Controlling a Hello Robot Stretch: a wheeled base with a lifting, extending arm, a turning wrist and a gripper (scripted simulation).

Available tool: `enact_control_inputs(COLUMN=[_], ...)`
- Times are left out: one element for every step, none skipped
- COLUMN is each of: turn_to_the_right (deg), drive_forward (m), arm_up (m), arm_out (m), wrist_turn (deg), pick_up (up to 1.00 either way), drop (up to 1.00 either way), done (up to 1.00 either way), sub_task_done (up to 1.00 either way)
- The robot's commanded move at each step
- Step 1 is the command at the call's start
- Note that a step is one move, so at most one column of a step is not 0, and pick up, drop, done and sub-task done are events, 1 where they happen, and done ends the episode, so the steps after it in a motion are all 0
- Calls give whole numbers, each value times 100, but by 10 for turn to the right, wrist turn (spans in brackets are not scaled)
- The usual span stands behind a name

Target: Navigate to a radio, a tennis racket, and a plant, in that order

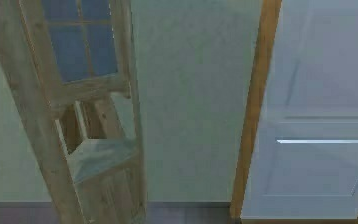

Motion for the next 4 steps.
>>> enact_control_inputs(turn_to_the_right=[240,0,210,0], drive_forward=[0,30,0,45], arm_up=[0,0,0,0], arm_out=[0,0,0,0], wrist_turn=[0,0,0,0], pick_up=[0,0,0,0], drop=[0,0,0,0], done=[0,0,0,0], sub_task_done=[0,0,0,0])
